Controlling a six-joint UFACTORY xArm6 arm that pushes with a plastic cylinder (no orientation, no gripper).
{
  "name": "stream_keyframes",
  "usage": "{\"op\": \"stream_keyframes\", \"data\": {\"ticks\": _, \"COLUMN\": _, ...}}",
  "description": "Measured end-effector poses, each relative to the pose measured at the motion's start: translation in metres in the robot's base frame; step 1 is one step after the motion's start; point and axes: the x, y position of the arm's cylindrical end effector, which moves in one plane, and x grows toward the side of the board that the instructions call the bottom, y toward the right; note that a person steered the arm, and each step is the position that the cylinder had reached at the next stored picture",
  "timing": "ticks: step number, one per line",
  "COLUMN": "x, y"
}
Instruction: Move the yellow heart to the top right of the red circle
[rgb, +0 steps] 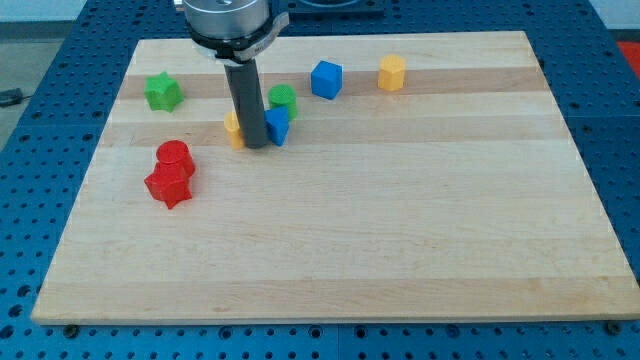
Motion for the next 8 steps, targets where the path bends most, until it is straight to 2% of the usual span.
{"op": "stream_keyframes", "data": {"ticks": 3, "x": -0.043, "y": -0.017}}
{"op": "stream_keyframes", "data": {"ticks": 4, "x": -0.075, "y": -0.017}}
{"op": "stream_keyframes", "data": {"ticks": 5, "x": -0.088, "y": -0.030}}
{"op": "stream_keyframes", "data": {"ticks": 8, "x": -0.037, "y": -0.069}}
